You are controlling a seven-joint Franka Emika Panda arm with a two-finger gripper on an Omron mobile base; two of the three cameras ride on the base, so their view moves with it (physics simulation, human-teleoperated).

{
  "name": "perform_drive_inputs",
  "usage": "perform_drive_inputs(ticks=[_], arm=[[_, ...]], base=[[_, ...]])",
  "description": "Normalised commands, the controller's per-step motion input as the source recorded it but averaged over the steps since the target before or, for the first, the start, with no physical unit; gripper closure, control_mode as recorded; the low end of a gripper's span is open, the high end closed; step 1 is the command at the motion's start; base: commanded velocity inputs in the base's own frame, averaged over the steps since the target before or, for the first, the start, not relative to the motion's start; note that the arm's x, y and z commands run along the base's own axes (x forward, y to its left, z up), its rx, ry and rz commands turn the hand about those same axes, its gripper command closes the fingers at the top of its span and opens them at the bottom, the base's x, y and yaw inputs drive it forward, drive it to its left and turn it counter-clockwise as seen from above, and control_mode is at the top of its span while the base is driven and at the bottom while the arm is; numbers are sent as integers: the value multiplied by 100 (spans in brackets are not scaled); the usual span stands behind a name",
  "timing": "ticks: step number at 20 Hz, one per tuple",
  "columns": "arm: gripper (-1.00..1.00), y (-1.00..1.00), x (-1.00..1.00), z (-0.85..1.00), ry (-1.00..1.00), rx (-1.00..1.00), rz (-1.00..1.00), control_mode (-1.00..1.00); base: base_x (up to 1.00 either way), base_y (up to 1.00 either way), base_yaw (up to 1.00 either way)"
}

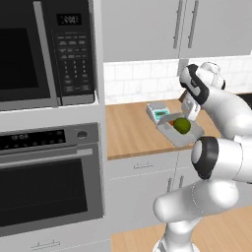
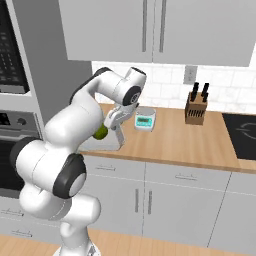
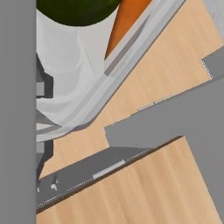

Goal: Take the meat container that has the chicken drumstick and place it on the second highest rack of the freezer. Then take the vegetable container that has the lime and carrot and place it on the highest rack of the freezer.

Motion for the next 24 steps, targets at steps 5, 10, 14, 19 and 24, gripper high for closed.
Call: perform_drive_inputs(ticks=[5, 10, 14, 19, 24], arm=[[100, 0, -7, 0, -2, -1, 2, -100], [100, 8, -52, 2, -9, -1, -9, -100], [100, 32, -50, 29, -3, -4, -14, -100], [100, 29, -50, 30, -4, -6, -8, -100], [100, 11, -35, 11, -11, -9, -3, 100]], base=[[0, 0, 0], [0, 0, 0], [0, 0, 0], [0, 0, 0], [-25, 0, -5]])
